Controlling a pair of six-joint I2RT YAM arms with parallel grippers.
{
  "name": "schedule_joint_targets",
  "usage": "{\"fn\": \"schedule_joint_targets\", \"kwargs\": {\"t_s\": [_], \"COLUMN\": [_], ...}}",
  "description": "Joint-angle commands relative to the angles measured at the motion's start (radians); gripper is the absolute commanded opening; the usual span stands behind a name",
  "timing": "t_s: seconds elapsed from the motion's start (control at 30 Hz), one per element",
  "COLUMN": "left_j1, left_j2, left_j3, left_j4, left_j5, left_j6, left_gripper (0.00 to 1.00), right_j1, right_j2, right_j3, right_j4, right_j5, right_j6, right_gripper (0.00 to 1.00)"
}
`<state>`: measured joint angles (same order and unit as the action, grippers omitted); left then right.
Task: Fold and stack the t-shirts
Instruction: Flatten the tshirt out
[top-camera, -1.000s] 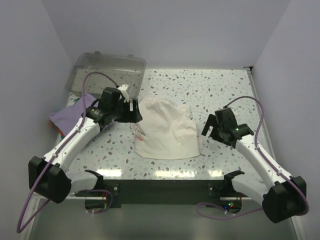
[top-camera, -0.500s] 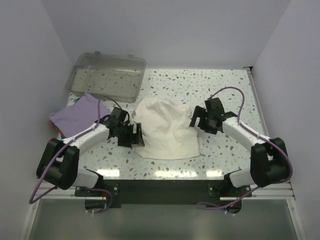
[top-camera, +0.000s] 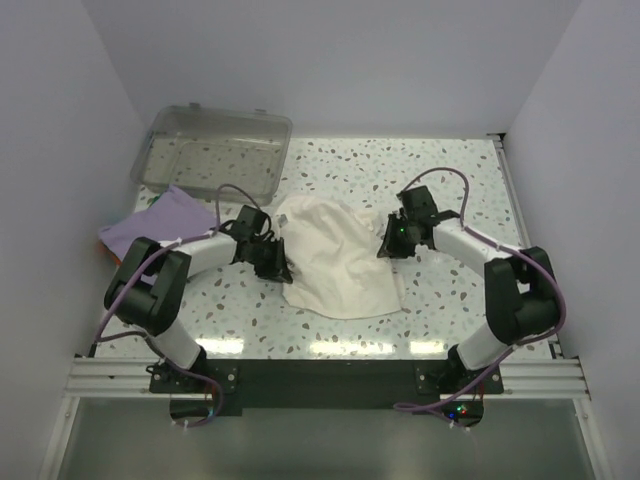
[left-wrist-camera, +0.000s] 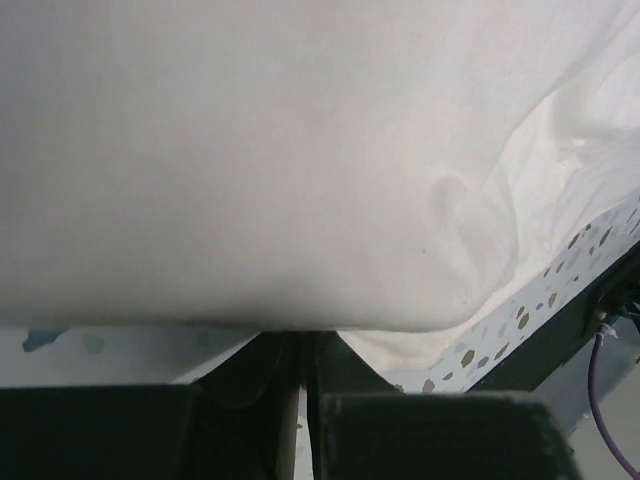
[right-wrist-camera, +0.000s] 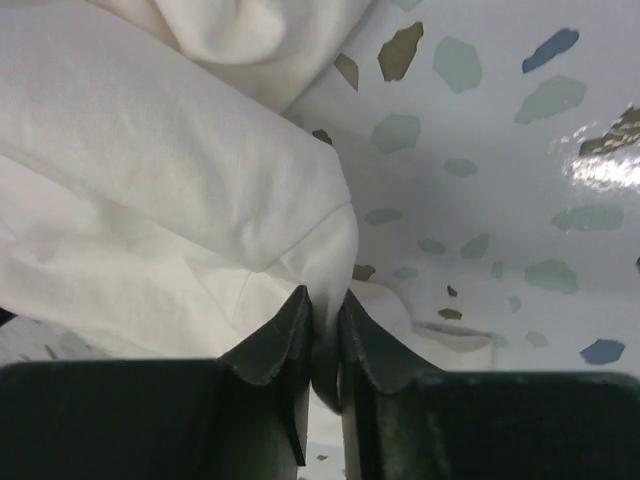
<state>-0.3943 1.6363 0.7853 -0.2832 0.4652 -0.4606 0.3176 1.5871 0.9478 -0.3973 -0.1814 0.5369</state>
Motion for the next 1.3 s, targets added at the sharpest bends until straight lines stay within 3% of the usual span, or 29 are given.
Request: {"fn": "schedule_joint_targets", "kwargs": {"t_s": [0.0,0.1,0.37,0.53,0.7,0.9,0.93,0.97,1.0,1.03,1.07,1.13,1.27], "left_j1": [-0.005,-0.005,-0.017,-0.025,-0.025,-0.021,-0.020,-0.018,-0.018,-0.018,-0.020,-0.020,-0.020], "left_j2": [0.049,0.088,0.256,0.373,0.513,0.694,0.717,0.723,0.721,0.703,0.686,0.607,0.444], "left_j3": [0.083,0.164,0.437,0.626,0.949,1.327,1.356,1.388,1.391,1.376,1.356,1.297,1.059], "left_j4": [0.072,0.058,-0.039,-0.077,-0.143,-0.157,-0.151,-0.131,-0.116,-0.105,-0.079,-0.050,-0.031], "left_j5": [0.013,0.012,0.020,0.013,-0.046,-0.177,-0.194,-0.215,-0.224,-0.235,-0.250,-0.260,-0.280], "left_j6": [0.037,0.054,0.123,0.148,0.160,0.106,0.093,0.067,0.059,0.053,0.048,0.053,0.102], "left_gripper": [0.07,0.01,0.00,0.00,0.00,0.00,0.06,0.33,0.42,0.50,0.59,0.63,0.67], "right_j1": [-0.003,-0.003,-0.003,-0.005,0.055,0.242,0.251,0.253,0.252,0.252,0.252,0.250,0.216], "right_j2": [-0.018,-0.074,-0.268,-0.364,-0.375,-0.254,-0.243,-0.234,-0.233,-0.233,-0.236,-0.242,-0.266], "right_j3": [0.052,0.052,0.006,-0.047,-0.049,0.109,0.143,0.154,0.166,0.181,0.184,0.172,0.112], "right_j4": [-0.090,-0.170,-0.359,-0.402,-0.336,-0.324,-0.324,-0.322,-0.339,-0.351,-0.366,-0.409,-0.468], "right_j5": [-0.046,-0.003,0.033,-0.088,-0.181,-0.168,-0.161,-0.135,-0.109,-0.087,-0.064,0.043,0.177], "right_j6": [-0.060,-0.097,-0.144,-0.137,-0.097,-0.098,-0.089,-0.081,-0.074,-0.072,-0.069,-0.051,-0.011], "right_gripper": [0.12,0.00,0.00,0.00,0.04,0.10,0.13,0.19,0.27,0.47,0.53,0.65,0.66]}}
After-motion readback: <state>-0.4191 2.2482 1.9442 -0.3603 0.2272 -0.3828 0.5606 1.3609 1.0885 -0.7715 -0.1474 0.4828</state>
